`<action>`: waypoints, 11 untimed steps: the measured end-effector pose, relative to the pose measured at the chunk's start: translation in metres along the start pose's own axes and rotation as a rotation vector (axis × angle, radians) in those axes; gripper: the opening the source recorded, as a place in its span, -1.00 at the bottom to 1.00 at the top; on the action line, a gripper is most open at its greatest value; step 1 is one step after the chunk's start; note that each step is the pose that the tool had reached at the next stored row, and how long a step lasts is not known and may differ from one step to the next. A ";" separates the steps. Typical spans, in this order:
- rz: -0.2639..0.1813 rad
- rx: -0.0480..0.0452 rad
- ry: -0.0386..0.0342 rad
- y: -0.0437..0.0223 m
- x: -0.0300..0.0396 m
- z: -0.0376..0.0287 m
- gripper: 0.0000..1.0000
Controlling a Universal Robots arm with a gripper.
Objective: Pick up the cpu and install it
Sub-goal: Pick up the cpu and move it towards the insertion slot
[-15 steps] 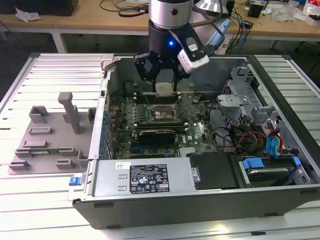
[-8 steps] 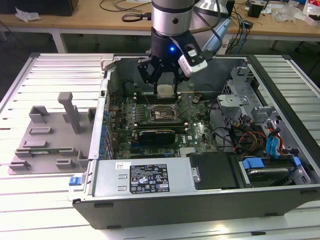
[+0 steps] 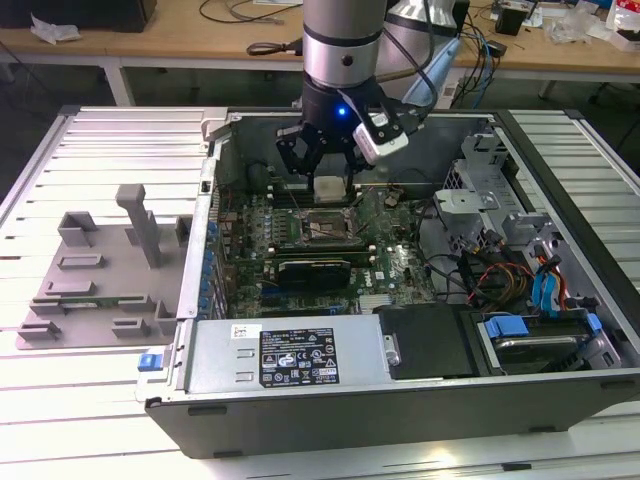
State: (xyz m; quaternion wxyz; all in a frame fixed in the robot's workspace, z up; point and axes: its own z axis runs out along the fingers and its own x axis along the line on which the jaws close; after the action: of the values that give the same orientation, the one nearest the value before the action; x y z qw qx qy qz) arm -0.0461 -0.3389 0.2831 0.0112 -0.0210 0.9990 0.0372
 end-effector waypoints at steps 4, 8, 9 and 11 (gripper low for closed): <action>0.000 0.0001 0.0000 -0.0004 0.0002 0.0119 0.09; 0.000 0.0002 0.0000 -0.0006 0.0002 0.0149 0.09; 0.000 0.0001 0.0001 -0.0006 0.0002 0.0150 0.09; 0.000 0.0001 0.0001 -0.0006 0.0002 0.0151 0.09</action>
State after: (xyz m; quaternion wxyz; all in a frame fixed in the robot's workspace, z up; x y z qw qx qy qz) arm -0.0459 -0.3384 0.2680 0.0112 -0.0210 0.9990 0.0372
